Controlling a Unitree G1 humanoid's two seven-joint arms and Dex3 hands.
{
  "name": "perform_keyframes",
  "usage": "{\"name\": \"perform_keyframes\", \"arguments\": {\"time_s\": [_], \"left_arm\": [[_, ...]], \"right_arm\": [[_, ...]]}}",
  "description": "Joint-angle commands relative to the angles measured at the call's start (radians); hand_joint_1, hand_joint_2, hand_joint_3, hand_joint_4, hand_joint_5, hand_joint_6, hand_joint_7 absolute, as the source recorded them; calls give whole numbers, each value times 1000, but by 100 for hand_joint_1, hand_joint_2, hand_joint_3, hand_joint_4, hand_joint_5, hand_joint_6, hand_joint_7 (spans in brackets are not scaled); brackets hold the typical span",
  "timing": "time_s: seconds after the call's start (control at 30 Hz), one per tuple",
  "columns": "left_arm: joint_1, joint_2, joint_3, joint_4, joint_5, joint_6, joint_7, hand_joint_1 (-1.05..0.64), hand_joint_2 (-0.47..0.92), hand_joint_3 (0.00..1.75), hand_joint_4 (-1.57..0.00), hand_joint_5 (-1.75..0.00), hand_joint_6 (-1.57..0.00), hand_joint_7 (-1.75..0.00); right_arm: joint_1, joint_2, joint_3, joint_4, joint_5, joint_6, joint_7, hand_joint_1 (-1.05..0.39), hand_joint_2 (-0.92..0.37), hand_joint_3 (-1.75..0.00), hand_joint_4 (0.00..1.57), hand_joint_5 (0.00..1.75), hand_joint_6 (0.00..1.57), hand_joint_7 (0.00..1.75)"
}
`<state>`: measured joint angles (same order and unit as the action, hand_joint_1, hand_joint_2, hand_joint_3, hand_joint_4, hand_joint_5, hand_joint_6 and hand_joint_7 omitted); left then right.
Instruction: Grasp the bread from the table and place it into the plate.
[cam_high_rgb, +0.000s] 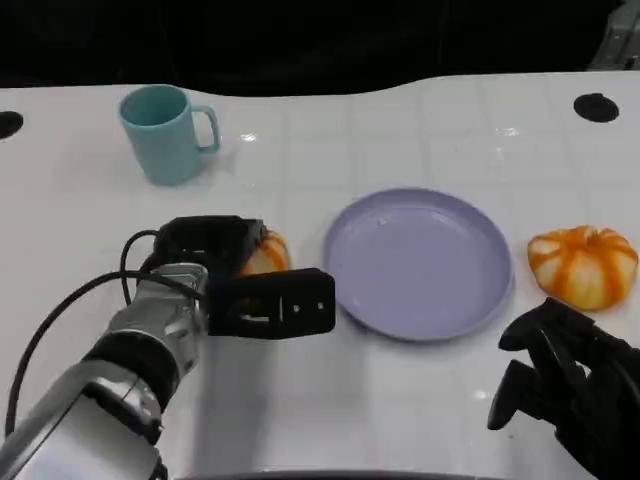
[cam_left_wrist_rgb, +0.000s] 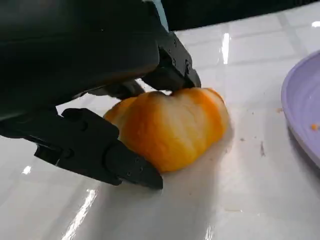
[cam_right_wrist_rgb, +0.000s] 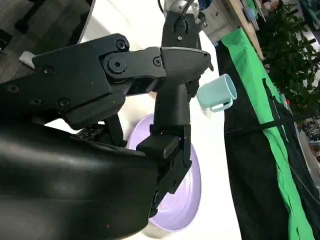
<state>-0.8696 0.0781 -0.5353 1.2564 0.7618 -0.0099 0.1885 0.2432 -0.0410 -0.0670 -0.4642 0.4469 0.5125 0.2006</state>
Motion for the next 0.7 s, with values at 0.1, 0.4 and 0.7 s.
{"name": "perform_keyframes", "arguments": {"time_s": [0.1,0.4,0.7], "left_arm": [[21,13,-25,31,1,-14,50,-33,92,8,-69,-161,-114,-3],[5,31,0,-12,-29,-27,111,-25,92,33,-71,-169,-107,-7],[-3,70,72,-126,-100,-63,148,-17,88,32,-80,-175,-57,-152]], "right_arm": [[1,-13,-11,-10,13,6,-6,-47,-92,-31,65,175,52,158],[-5,-14,-8,2,5,-9,-1,-47,-92,-32,65,175,51,158],[-14,-12,-10,5,10,6,-9,-47,-92,-31,66,175,52,159]]}}
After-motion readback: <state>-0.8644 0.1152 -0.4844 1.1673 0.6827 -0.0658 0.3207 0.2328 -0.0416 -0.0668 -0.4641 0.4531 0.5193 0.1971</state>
